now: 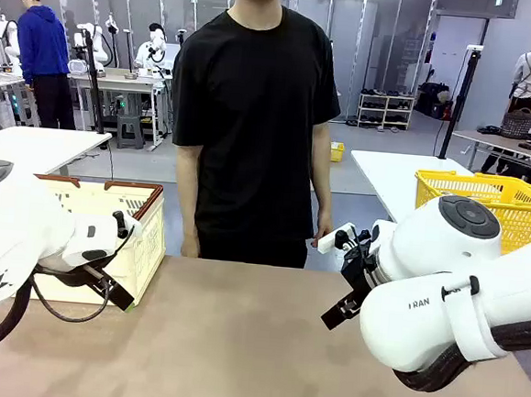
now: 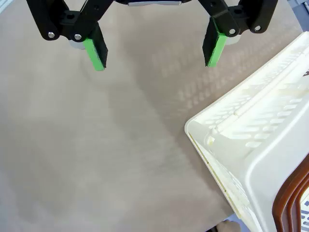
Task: Place the drinks into the Shopping basket.
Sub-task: Pick up one drink and place it into the Shopping basket.
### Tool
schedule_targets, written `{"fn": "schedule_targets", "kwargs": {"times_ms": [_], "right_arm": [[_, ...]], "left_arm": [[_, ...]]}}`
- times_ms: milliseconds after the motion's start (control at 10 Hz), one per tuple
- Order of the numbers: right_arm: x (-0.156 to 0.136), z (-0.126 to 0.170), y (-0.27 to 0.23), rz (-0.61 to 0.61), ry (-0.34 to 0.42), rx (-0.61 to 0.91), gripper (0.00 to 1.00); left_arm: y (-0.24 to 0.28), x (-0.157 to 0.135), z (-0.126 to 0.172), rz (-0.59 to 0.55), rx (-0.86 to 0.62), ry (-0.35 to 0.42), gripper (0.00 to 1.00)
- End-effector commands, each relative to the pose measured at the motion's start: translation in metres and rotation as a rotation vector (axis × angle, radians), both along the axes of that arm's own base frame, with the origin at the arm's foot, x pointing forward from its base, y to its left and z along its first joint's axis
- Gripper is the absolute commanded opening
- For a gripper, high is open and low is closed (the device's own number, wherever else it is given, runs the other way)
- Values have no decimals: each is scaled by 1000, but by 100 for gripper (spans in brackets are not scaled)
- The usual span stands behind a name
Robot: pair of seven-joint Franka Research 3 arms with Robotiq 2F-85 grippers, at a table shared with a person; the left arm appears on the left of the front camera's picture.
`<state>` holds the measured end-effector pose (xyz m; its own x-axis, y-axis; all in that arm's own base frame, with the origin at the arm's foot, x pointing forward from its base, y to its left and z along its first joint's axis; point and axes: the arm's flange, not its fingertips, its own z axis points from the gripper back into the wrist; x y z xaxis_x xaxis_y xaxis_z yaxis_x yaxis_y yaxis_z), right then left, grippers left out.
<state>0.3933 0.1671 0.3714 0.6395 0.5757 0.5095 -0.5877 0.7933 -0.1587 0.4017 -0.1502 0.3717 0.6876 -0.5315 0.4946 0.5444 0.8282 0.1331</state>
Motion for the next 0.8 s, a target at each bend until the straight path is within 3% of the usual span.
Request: {"fn": "schedule_targets", "kwargs": {"times_ms": [0, 700], "right_arm": [[0, 0, 0, 0, 0, 0, 100], [0, 0, 0, 0, 0, 0, 100]], "left_arm": [[0, 0, 0, 0, 0, 0, 100], [0, 0, 0, 0, 0, 0, 100]]}}
